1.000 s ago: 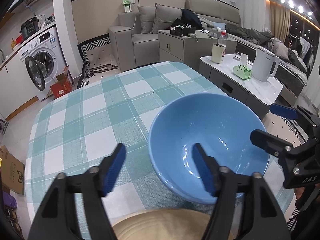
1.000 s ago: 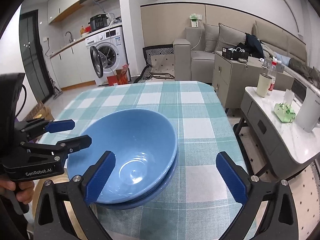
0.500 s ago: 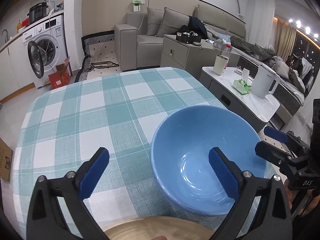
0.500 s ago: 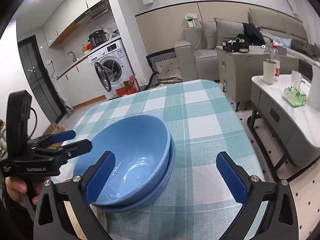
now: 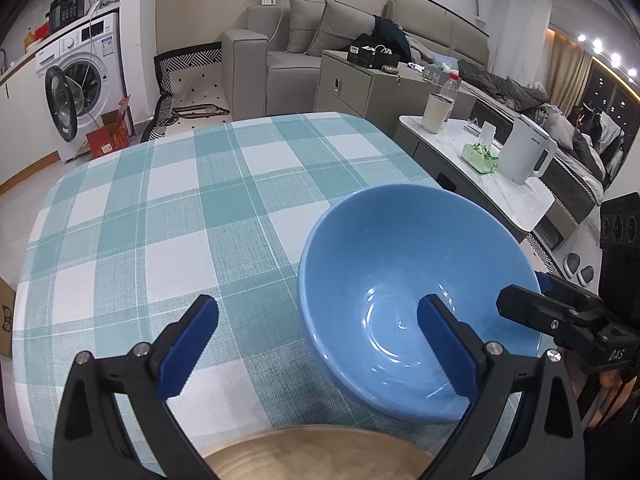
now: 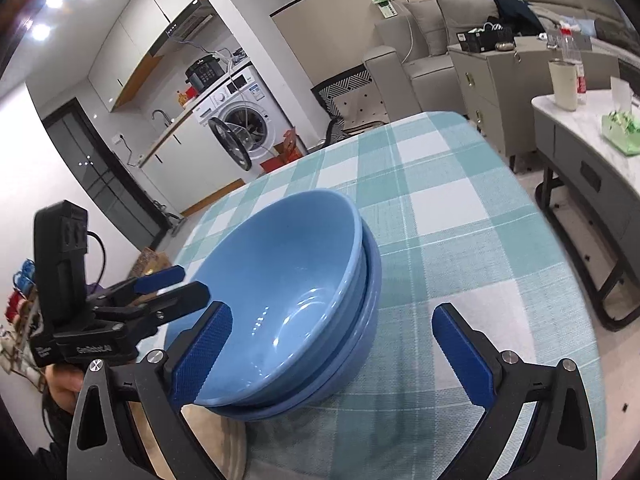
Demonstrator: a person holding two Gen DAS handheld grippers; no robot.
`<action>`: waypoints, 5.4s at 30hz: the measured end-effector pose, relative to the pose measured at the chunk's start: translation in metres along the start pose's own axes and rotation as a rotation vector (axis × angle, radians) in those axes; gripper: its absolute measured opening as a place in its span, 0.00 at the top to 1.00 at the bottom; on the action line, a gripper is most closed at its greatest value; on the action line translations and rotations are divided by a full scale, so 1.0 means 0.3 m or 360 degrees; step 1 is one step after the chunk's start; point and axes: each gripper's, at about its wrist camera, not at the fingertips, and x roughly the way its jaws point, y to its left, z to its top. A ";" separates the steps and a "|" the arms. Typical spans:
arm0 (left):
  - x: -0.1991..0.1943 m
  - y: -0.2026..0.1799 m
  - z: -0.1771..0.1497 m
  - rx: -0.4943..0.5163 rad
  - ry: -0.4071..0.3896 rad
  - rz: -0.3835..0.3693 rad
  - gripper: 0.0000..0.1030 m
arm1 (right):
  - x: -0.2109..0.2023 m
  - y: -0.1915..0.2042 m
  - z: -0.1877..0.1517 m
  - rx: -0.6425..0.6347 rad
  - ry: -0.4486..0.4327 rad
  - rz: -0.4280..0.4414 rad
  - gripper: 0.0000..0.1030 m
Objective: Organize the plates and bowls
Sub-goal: 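Move both grippers to opposite sides of the stacked bowls' rim, then close both grippers on the rim of the stacked blue bowls, then lift the stacked blue bowls with both grippers and carry them over the cream plates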
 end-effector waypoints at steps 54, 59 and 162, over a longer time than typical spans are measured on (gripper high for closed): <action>0.032 -0.029 -0.029 -0.0061 0.0059 -0.0014 0.63 | 0.026 0.057 -0.041 -0.0005 -0.0002 -0.0035 0.29; 0.025 -0.025 -0.033 -0.0063 0.0047 -0.0003 0.63 | 0.027 0.061 -0.045 -0.0020 -0.0010 -0.0036 0.32; -0.395 0.148 -0.428 -0.0265 -0.0074 0.0297 0.61 | -0.042 0.535 -0.293 -0.0475 0.0290 0.0158 0.32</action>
